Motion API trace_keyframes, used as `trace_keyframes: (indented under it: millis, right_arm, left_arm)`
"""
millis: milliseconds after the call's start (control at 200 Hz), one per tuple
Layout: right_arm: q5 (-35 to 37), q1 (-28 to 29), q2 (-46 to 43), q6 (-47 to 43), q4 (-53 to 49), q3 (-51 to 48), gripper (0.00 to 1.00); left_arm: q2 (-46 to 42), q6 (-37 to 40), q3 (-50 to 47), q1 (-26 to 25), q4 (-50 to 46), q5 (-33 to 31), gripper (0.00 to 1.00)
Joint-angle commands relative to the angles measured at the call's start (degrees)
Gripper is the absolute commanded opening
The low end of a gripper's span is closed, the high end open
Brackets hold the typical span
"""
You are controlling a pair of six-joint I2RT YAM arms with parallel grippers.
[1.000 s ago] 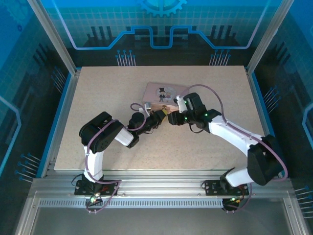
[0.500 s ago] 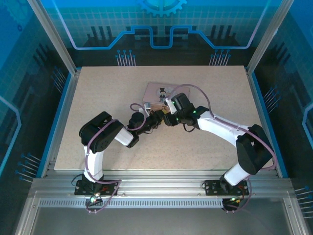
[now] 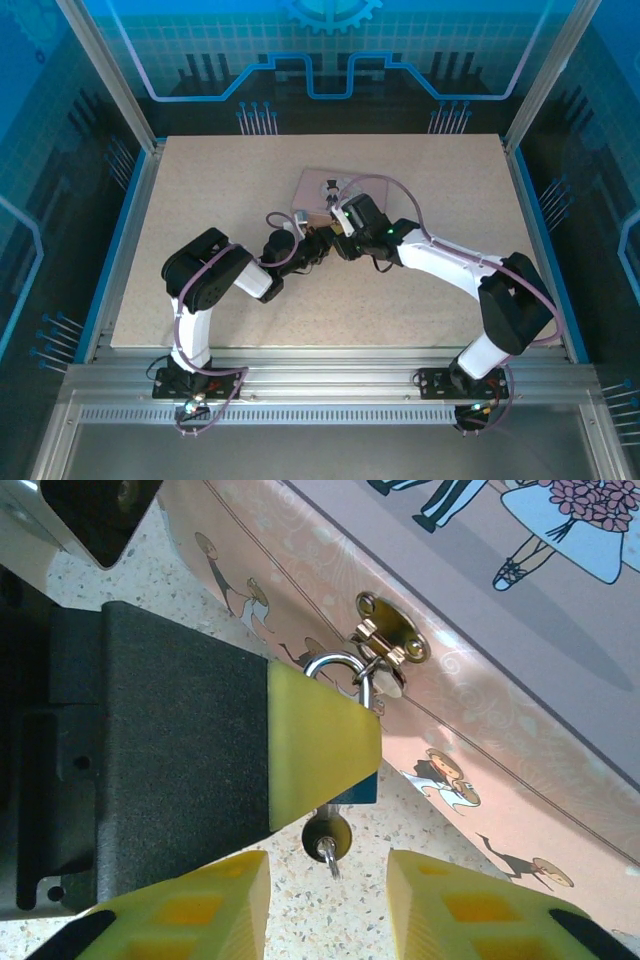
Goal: Unlock a padlock with a key
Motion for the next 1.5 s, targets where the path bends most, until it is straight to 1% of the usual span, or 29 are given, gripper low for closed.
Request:
trace_keyframes:
  millis: [0,150,250,705,1146,1281,1356,1431,1491]
  right_arm:
    - [0.7,1.7,-2.0,-0.9,0.5,-1.5,0.37]
    - [0.8,2.2,-6.9,-0.4,1.6,-4.8,0.40]
    - [0.4,2.2,-7.8,-0.5,1.6,-5.3,0.41]
    - [1.5,2.2,-1.5,-1.8,2.8,-3.3,0.43]
    - [4.1,2.2,2.0,-3.2,3.0,0.4,0.39]
    - [4.2,2.2,2.6,-3.5,2.6,1.2,0.32]
    - [3.4,2.2,2.6,-3.7,1.9,1.6,0.18]
    - [1.4,1.9,2.5,-3.4,1.0,1.9,0.01]
    - [-2.2,1.1,2.8,-2.9,0.5,1.8,0.00]
  left_arm:
    - [-1.7,-1.0,0.6,-0.1,6.4,2.5,0.00]
    - [-2.1,-1.0,0.5,0.1,6.4,2.7,0.00]
    - [-2.0,-1.1,0.6,0.1,6.3,3.1,0.00]
    - [-1.7,-1.7,1.6,0.1,6.3,3.5,0.00]
    - [-1.8,-2.1,1.2,0.1,6.3,4.3,0.00]
    - [-1.7,-2.0,1.1,0.1,6.3,4.6,0.00]
    - [-1.6,-1.9,0.9,0.1,6.3,4.6,0.00]
    - [-1.5,-1.7,0.8,0.1,6.3,4.7,0.00]
    - [-1.5,-1.5,0.5,0.1,6.3,4.6,0.03]
